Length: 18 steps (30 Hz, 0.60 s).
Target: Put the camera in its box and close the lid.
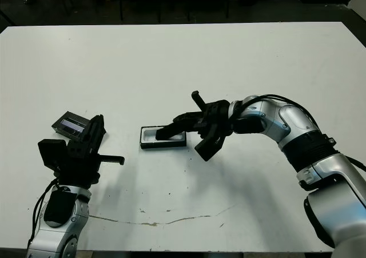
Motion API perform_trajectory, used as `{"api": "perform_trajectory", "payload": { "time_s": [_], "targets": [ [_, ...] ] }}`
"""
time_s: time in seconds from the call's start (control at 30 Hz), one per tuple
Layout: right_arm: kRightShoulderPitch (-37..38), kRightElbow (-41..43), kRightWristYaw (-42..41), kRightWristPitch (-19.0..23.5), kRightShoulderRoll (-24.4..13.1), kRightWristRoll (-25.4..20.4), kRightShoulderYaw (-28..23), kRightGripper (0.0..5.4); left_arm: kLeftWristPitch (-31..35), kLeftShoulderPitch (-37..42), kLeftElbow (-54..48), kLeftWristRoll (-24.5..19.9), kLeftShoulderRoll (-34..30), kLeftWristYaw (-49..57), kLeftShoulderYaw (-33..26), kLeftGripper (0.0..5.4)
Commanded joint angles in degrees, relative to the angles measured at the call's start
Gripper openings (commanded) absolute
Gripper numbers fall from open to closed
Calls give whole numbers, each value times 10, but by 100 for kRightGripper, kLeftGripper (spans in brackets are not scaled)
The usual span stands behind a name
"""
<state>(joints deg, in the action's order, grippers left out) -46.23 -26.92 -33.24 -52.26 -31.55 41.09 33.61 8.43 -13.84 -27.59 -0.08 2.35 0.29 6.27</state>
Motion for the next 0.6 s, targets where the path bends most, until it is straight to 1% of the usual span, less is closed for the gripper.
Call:
{"api": "perform_trajectory", "payload": {
  "time_s": [0.03, 0.1, 0.17, 0.23, 0.43, 0.6],
  "targets": [
    [3, -5, 10, -4, 5, 8, 8, 10, 0, -10, 5, 4, 1, 5, 1, 0],
    [3, -2, 6, -1, 6, 9, 12, 10, 1, -11, 5, 7, 1, 7, 2, 0],
    [3, -4, 7, -8, 8, 4, 14, 10, -2, -12, 6, 8, 1, 8, 3, 0],
    [6, -3, 1, -1, 11, -3, 14, 10, -2, -13, 5, 7, 1, 9, 4, 0],
    [18, 3, 7, 16, 24, 3, 17, 10, 1, -18, 2, 6, 1, 10, 4, 0],
    [12, -8, 9, 9, 37, 13, 35, 10, -3, -21, 3, 3, 1, 8, 2, 0]
  ]
}}
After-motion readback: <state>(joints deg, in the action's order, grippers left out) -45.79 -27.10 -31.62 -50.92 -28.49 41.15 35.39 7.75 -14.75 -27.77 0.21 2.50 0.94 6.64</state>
